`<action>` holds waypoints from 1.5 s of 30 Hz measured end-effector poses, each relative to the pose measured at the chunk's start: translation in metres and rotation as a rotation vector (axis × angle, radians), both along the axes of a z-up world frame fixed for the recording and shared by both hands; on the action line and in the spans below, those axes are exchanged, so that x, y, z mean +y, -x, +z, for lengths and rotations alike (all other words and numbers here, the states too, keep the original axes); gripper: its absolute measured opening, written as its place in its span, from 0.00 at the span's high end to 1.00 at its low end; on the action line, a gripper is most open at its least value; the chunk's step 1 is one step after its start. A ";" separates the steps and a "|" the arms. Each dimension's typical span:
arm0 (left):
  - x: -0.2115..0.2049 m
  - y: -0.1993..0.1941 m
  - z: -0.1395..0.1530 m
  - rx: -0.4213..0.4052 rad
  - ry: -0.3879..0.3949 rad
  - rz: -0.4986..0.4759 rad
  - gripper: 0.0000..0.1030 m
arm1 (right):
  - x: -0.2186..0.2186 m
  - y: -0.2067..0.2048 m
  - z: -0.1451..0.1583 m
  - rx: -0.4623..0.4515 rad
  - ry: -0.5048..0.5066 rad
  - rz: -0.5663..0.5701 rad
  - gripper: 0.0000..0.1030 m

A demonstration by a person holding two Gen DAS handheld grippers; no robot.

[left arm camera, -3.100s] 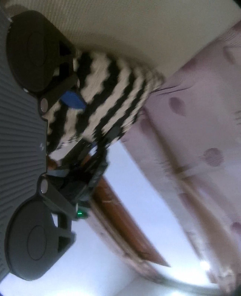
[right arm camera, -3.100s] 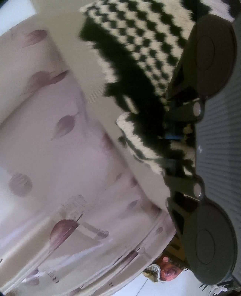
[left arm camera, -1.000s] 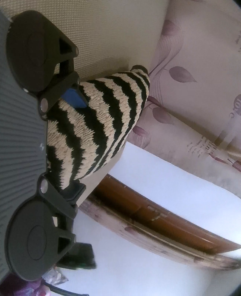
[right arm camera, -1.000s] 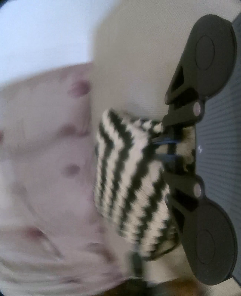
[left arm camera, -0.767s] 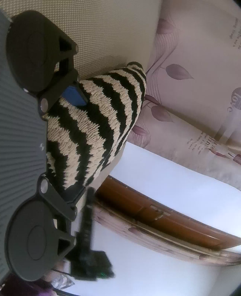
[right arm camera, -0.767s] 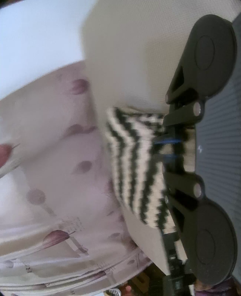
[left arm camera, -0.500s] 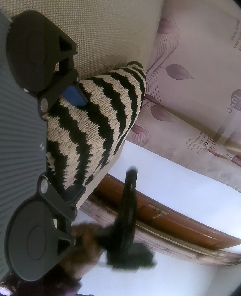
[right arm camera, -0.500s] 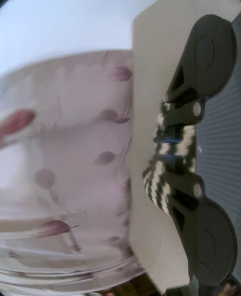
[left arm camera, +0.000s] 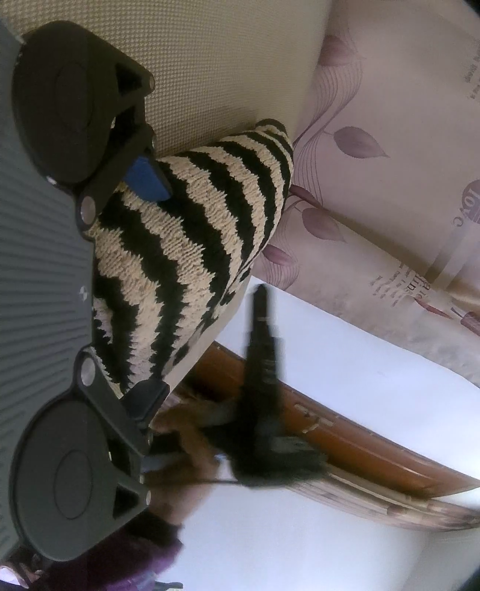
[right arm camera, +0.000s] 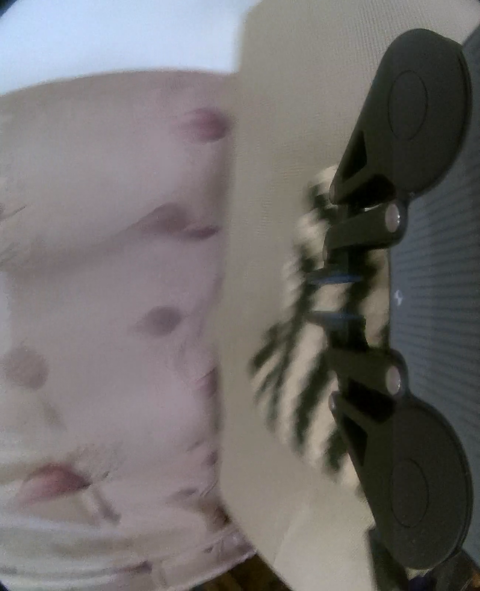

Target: Fold small clothes

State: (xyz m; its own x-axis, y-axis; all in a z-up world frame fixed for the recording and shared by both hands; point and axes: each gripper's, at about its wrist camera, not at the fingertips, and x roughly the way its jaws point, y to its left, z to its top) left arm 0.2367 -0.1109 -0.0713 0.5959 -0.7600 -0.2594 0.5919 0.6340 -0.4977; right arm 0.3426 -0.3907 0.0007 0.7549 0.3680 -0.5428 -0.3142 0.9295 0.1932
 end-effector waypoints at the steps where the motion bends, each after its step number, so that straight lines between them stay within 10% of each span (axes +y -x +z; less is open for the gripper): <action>1: 0.000 0.000 0.000 0.000 0.001 0.000 0.02 | 0.008 -0.003 0.009 -0.008 -0.019 0.029 0.86; 10: 0.000 0.001 0.001 -0.004 -0.002 -0.009 0.01 | 0.086 -0.055 -0.034 0.133 0.114 0.245 0.87; 22: 0.000 -0.001 0.000 0.002 0.002 -0.009 0.01 | 0.017 0.015 0.004 0.018 -0.206 0.094 0.85; 30: -0.001 0.001 0.000 0.003 -0.010 0.006 0.01 | -0.006 0.102 -0.050 -0.060 0.168 0.052 0.86; 39: 0.014 0.017 0.032 -0.029 -0.028 0.152 0.02 | -0.043 0.130 -0.030 -0.120 -0.056 -0.126 0.84; 45: -0.027 0.009 0.038 -0.074 -0.226 0.192 0.24 | -0.026 0.136 -0.037 -0.094 0.112 -0.125 0.84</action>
